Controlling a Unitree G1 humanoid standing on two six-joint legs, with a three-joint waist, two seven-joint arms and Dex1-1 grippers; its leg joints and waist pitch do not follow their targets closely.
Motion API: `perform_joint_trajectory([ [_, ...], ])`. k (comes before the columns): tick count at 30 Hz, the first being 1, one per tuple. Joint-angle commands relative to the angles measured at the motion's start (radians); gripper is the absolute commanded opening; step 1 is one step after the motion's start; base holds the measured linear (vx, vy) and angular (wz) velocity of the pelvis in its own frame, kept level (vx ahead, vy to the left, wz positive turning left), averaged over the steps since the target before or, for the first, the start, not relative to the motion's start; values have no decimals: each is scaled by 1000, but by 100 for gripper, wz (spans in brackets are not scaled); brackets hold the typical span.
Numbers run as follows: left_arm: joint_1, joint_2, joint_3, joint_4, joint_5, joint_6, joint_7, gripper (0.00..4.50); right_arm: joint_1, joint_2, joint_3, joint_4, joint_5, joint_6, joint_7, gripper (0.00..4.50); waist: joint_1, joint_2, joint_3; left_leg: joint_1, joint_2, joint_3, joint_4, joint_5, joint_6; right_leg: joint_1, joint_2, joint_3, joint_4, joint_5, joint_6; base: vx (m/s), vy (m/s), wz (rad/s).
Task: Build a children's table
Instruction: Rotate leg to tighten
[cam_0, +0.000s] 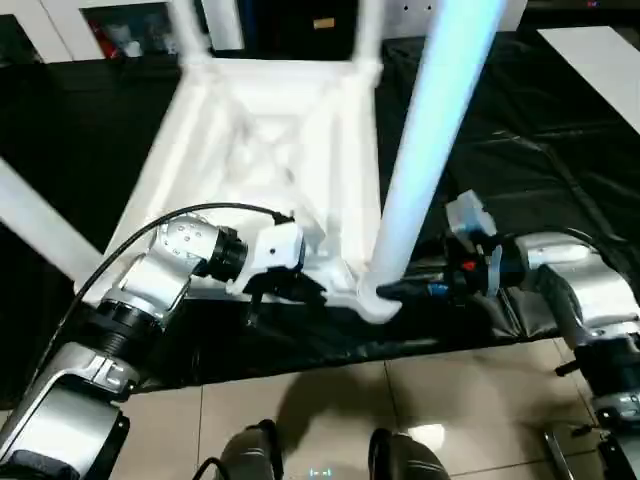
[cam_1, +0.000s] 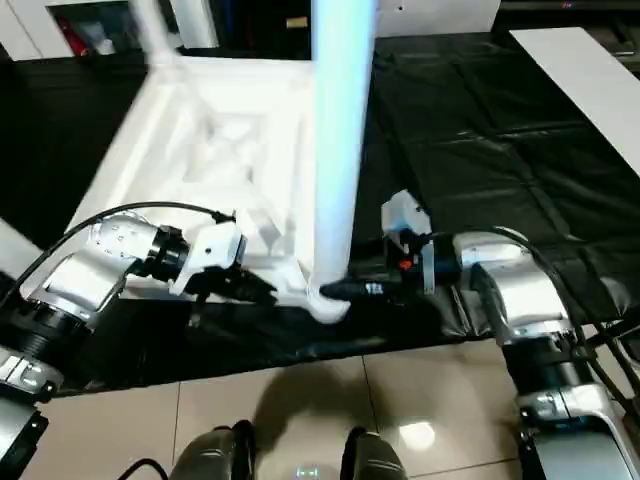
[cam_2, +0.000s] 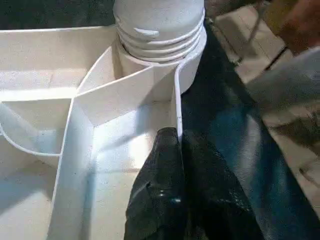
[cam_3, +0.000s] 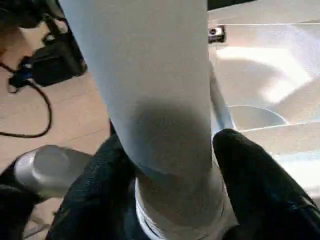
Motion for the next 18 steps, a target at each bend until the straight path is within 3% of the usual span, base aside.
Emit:
perform_joint_trajectory([
  [1, 1, 3, -68, -37, 4, -28, -83, 0, -28, 0, 5, 15, 15, -8, 29, 244, -7, -20, -97, 30, 49, -4, -57, -161, 125, 64, -54, 46, -60, -180, -298, 0, 0, 0],
  [6, -11, 2, -64, -21, 4, -38, -100, 0, -38, 4, 23, 33, 24, -7, 69, 209, -8, -19, -95, 28, 48, -6, -57, -169, 108, 62, -54, 47, -63, -219, -281, 0, 0, 0],
  [11, -12, 2, -55, -13, 2, -33, -97, 0, -36, 11, 20, 29, 35, 11, 75, 202, -8, -17, -97, 28, 48, -5, -56, -145, 121, 62, -50, 46, -59, -175, -290, 0, 0, 0],
  [13, -6, -15, -16, -27, -11, 44, -21, 0, -11, 43, -11, -27, 52, 72, -28, 201, -8, -15, -93, 27, 46, -5, -57, -145, 121, 61, -49, 46, -60, -177, -291, 0, 0, 0],
  [16, -6, -53, 26, -50, -6, 161, 114, 0, 22, 102, -32, -100, 12, 91, -217, 201, -10, -13, -88, 32, 47, -7, -61, -180, 90, 56, -51, 48, -67, -256, -273, 0, 0, 0],
  [18, -6, -75, 44, -59, -8, 203, 168, 0, 31, 135, -41, -121, -12, 101, -305, 201, -17, -16, -84, 30, 44, -10, -66, -221, 54, 56, -53, 47, -77, -346, -240, 0, 0, 0],
])
